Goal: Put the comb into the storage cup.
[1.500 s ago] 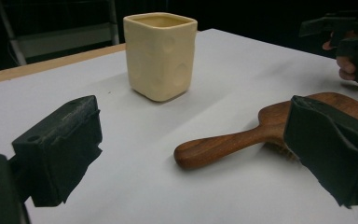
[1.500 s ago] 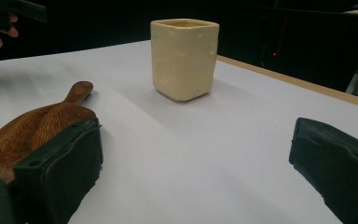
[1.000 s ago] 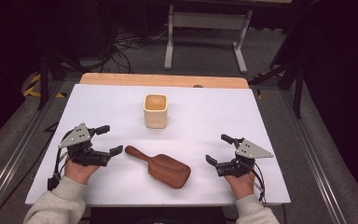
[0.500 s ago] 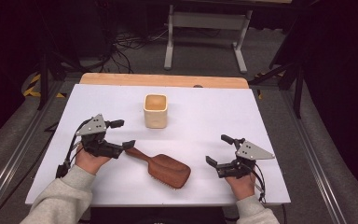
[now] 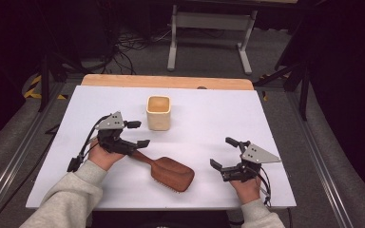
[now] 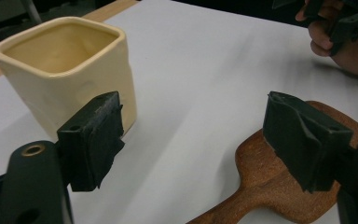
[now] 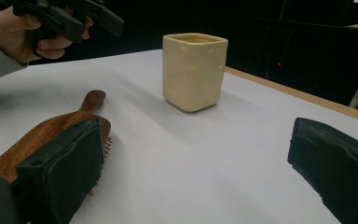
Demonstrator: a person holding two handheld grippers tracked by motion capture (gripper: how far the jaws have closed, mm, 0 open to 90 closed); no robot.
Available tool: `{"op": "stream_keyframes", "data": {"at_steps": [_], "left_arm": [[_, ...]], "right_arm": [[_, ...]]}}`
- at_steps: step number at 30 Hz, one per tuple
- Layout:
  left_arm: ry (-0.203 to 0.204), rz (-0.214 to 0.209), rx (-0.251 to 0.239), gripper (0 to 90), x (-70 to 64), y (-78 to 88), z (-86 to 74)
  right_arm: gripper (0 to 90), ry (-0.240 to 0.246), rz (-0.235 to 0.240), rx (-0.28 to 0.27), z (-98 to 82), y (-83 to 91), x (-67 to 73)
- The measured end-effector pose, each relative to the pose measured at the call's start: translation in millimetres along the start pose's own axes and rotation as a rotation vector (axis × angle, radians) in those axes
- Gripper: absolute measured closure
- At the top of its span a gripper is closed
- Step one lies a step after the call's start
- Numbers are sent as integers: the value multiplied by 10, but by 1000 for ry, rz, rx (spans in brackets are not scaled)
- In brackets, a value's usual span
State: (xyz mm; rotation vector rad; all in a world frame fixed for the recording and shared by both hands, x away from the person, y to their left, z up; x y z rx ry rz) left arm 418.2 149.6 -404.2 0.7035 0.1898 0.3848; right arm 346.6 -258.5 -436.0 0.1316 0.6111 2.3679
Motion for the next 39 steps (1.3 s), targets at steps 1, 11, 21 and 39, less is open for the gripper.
{"op": "stream_keyframes", "data": {"at_steps": [1, 11, 21, 39], "left_arm": [[-3, -10, 8, 222, 1, -13, 13], [15, -61, 59, 489, 99, -83, 14], [29, -46, 228, 900, 164, -274, -14], [-79, -18, 529, 900, 98, -599, 57]], "right_arm": [[41, 0, 0, -3, 1, 2, 3], [44, 0, 1, -1, -1, 5, 2], [50, 8, 4, -1, 3, 4, 9], [53, 14, 11, 3, 7, 10, 20]]}}
Point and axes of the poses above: each handheld gripper's, and its own axes: y roughly backward along the jaws, z roughly out of its top, x roughly to its left, the point moved 1 cm from there along -y, roughly forward along the jaws, and after that the axes turned 15 degrees about x, right-handed, at the moved point
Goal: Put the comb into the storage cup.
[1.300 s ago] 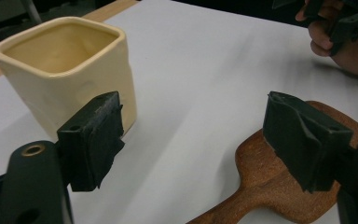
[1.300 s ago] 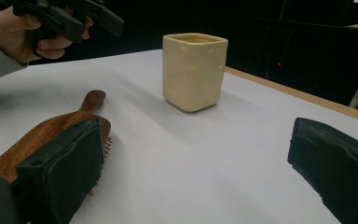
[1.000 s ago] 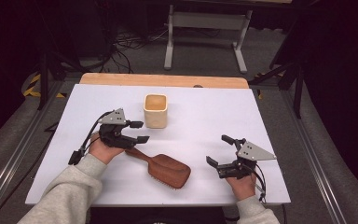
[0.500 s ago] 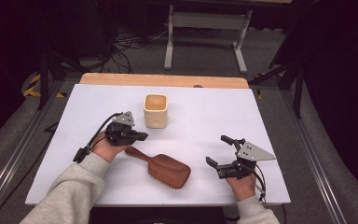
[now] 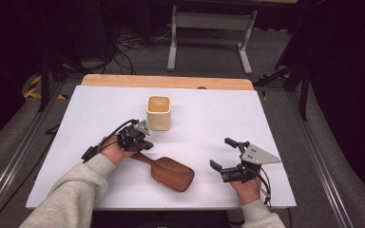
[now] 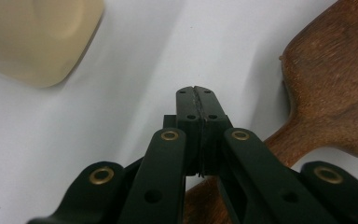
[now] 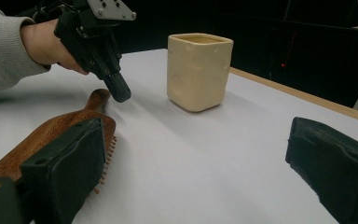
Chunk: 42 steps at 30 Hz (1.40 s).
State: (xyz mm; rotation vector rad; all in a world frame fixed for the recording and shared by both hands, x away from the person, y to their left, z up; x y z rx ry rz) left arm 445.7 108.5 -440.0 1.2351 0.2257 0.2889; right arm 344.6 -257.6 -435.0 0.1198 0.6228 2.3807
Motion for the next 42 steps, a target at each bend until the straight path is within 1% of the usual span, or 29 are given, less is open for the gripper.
{"op": "stream_keyframes", "data": {"at_steps": [7, 8, 9, 12, 14, 15, 19, 21, 23, 26, 29, 32, 33, 34, 40, 41, 42], "left_arm": [[-18, -23, 79, 900, -13, -26, -25], [-19, -29, 86, 900, -14, -27, -29], [-31, -40, 93, 900, -7, -29, -32], [-33, -62, 118, 900, -9, -32, -46], [-47, -69, 139, 900, -14, -39, -48], [-54, -72, 159, 900, -30, -42, -52], [-87, -79, 193, 900, -97, -32, -54], [-93, -86, 198, 900, -129, -21, -59], [-105, -90, 210, 900, -159, -10, -63], [-113, -97, 229, 900, -213, 1, -76], [-124, -105, 237, 900, -253, 17, -99], [-121, -111, 243, 900, -286, 36, -124], [-125, -112, 245, 900, -293, 47, -133], [-120, -114, 244, 900, -302, 53, -141], [-131, -129, 262, 900, -359, 75, -190], [-124, -132, 261, 900, -372, 77, -198], [-127, -132, 264, 900, -381, 79, -207]], "right_arm": [[53, 0, 4, 0, 0, 4, 3], [53, 0, 4, 0, 1, 4, 3], [53, 1, 5, -1, 1, 4, 4], [52, 1, 5, 0, 2, 1, 6], [53, 2, 5, -1, 2, 2, 7], [52, 2, 4, -1, 2, 4, 8], [53, 0, 5, -2, 1, 6, 4], [52, 2, 5, 0, 1, 4, 5], [52, 2, 5, -1, 2, 5, 6], [53, 2, 3, -2, 3, 13, 9], [52, 1, 4, -2, 2, 15, 9], [52, 5, 2, -4, 4, 11, 11], [53, 4, 2, -5, 4, 10, 12], [52, 5, 2, -4, 4, 10, 12], [53, 1, 3, -5, 4, 11, 15], [52, 3, 3, -6, 5, 10, 15], [52, 5, 4, -6, 5, 10, 16]]}}
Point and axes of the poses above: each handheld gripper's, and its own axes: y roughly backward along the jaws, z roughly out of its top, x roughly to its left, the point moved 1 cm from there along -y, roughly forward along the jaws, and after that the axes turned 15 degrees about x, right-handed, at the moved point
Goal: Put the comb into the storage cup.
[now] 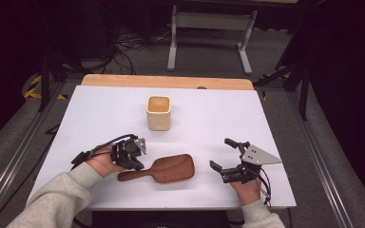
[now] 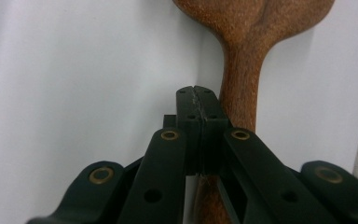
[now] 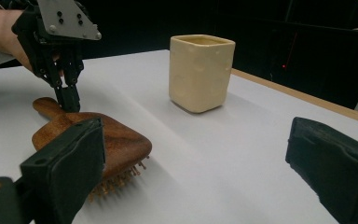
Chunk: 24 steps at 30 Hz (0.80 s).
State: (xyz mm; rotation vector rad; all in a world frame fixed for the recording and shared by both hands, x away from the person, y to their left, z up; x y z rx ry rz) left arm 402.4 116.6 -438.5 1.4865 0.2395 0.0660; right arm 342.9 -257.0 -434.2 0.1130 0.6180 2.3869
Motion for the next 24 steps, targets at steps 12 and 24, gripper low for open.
{"op": "stream_keyframes", "data": {"at_steps": [12, 24], "left_arm": [[-2, -29, -2, 899, -141, -49, -131], [-6, -35, 1, 899, -192, -75, -185]], "right_arm": [[52, -3, 3, 7, -3, -5, 4], [52, -9, 7, 7, -10, -12, 7]]}}
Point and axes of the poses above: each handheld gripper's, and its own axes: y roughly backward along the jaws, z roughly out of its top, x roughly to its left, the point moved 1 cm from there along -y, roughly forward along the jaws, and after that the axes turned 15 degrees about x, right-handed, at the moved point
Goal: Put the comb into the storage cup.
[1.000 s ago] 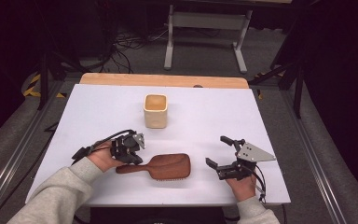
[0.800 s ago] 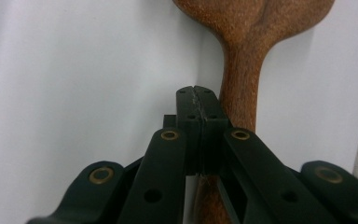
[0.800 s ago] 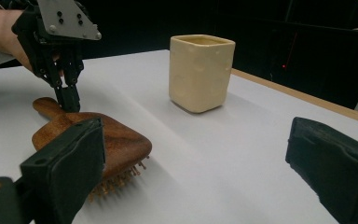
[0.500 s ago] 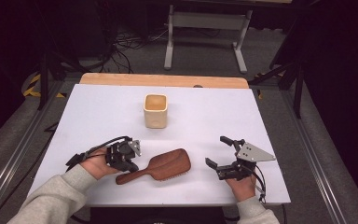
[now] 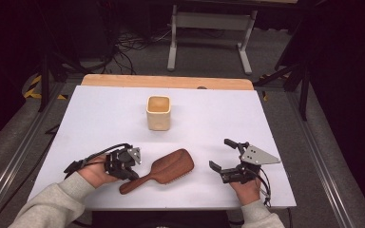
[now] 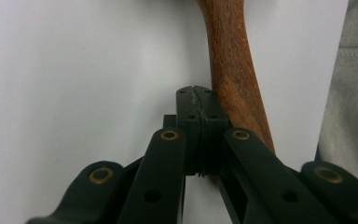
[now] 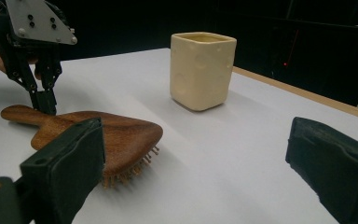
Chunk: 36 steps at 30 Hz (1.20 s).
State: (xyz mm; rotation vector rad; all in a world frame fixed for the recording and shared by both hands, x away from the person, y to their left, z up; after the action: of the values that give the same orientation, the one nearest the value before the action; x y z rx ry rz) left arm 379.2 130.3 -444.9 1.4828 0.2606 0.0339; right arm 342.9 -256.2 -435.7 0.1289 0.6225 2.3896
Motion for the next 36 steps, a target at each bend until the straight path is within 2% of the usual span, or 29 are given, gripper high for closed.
{"op": "stream_keyframes", "data": {"at_steps": [1, 2, 7, 9, 10, 12, 14, 15, 21, 24, 27, 29, 30, 36], "left_arm": [[3, 3, -3, 897, 6, 6, -5], [27, 5, -13, 881, 13, 17, -18], [92, 18, -64, 767, 26, 90, -77], [114, 13, -88, 659, 25, 129, -96], [126, 2, -117, 596, 19, 141, -99], [136, -5, -132, 449, 10, 152, -102], [164, -23, -179, 314, -28, 171, -102], [165, -16, -196, 260, -41, 171, -100], [188, 4, -234, 73, -84, 146, -68], [188, 31, -242, 1, -102, 137, -43], [198, 31, -275, 0, -136, 139, -26], [188, 38, -270, 0, -158, 133, -1], [193, 37, -257, 0, -171, 127, 11], [210, 18, -256, 1, -211, 67, 91]], "right_arm": [[52, 0, -1, 0, 0, 2, 0], [52, -1, -1, 0, 0, 3, -1], [53, 0, -2, -1, -1, 6, -2], [52, 0, -1, -1, 1, 5, 0], [52, 1, -2, 0, 1, 6, 2], [52, 1, -2, -1, 1, 5, 3], [51, 1, -3, -1, 1, 7, 2], [51, 1, -3, -1, 1, 6, 2], [51, 3, 0, 0, 3, -1, 5], [50, 2, -2, 2, 2, 2, 4], [49, 1, -2, 3, 1, 1, 3], [50, 3, -2, 2, 2, 1, 4], [50, 2, -1, 2, 2, 1, 4], [50, 3, -2, -2, 3, 3, 5]]}}
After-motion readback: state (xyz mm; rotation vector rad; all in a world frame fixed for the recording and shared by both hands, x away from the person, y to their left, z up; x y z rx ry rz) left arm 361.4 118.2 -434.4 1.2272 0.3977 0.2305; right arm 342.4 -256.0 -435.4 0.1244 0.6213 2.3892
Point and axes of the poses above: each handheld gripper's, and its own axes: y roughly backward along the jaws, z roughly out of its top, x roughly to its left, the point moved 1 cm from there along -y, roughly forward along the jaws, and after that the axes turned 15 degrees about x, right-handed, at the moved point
